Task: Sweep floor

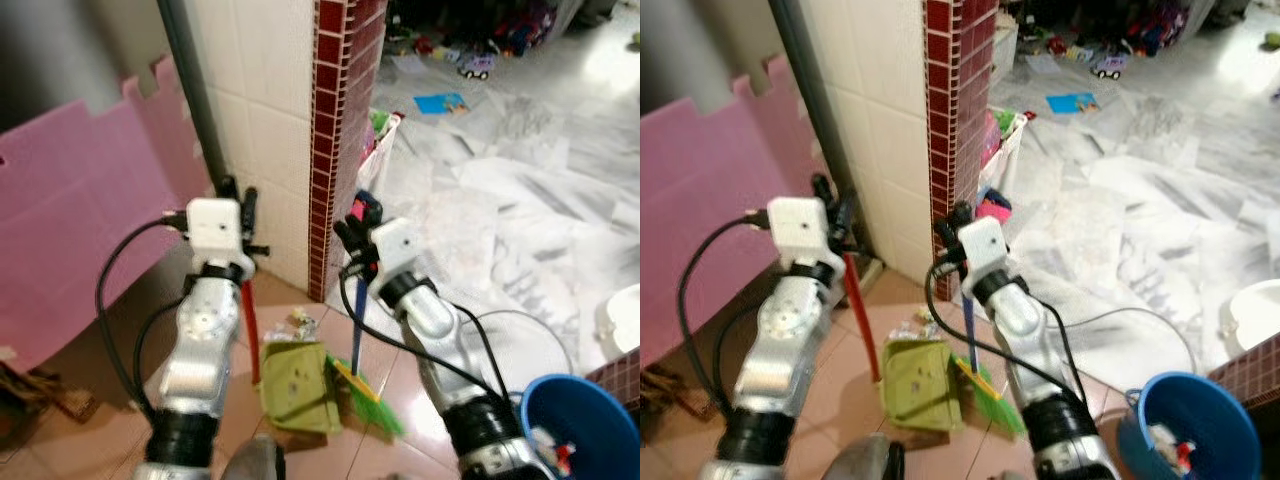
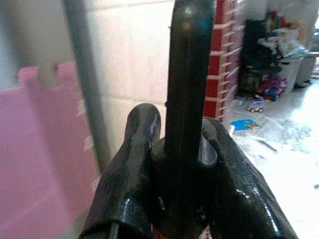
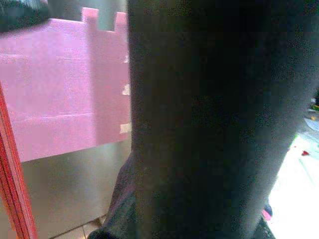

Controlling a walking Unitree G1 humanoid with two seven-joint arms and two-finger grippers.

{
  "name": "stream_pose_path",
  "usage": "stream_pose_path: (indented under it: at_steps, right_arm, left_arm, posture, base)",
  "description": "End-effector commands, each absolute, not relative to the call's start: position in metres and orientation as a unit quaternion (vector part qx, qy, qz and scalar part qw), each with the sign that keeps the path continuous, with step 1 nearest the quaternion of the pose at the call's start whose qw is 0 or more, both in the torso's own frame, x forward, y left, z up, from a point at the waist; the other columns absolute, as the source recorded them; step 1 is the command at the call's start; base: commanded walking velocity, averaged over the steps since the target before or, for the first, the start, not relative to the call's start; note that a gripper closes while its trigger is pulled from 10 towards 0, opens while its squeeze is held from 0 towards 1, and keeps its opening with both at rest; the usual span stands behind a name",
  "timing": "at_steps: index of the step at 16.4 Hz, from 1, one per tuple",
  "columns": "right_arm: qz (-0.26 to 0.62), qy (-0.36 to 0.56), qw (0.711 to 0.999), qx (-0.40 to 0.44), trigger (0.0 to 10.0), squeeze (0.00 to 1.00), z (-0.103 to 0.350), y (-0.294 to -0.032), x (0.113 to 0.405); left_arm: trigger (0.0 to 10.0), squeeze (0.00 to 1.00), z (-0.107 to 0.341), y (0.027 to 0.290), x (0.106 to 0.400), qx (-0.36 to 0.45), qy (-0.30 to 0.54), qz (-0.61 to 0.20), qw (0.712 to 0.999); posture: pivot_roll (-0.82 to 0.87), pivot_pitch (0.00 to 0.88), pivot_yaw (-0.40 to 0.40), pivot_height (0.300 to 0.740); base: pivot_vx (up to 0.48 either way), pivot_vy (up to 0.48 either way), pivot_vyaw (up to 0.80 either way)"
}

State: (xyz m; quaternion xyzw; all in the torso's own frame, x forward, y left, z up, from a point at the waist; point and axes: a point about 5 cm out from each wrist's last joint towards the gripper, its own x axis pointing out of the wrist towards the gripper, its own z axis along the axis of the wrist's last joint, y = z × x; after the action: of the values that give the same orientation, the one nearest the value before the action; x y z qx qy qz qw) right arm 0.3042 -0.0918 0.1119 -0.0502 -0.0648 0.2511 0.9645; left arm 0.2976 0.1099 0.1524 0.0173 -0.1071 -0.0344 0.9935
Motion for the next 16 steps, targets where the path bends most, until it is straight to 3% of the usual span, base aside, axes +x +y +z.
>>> stream_pose_path:
  at_steps: [1,6,10,16]
  right_arm:
    - [0.247,-0.072,0.965,-0.057,10.0,0.0,0.114,-0.095,0.306]
    - [0.242,-0.08,0.964,-0.075,10.0,0.0,0.115,-0.094,0.308]
    - [0.231,-0.079,0.965,-0.093,10.0,0.0,0.111,-0.097,0.308]
    - [0.227,-0.087,0.965,-0.097,10.0,0.0,0.114,-0.098,0.309]
  left_arm:
    - [10.0,0.0,0.187,0.113,0.298,0.038,-0.182,-0.013,0.982]
    - [10.0,0.0,0.205,0.142,0.295,0.067,-0.208,0.051,0.974]
    - [10.0,0.0,0.175,0.157,0.281,0.095,-0.157,0.086,0.979]
    - [10.0,0.0,0.129,0.161,0.272,0.093,-0.084,0.109,0.986]
  posture:
    - [0.04,0.0,-0.004,0.74]
    - [0.05,0.0,-0.009,0.74]
    - [0.06,0.0,-0.01,0.74]
    - [0.06,0.0,-0.007,0.74]
  base:
    - [0.0,0.0,0.0]
    - [0.0,0.0,0.0]
    - [0.0,0.0,0.0]
    - [0.0,0.0,0.8]
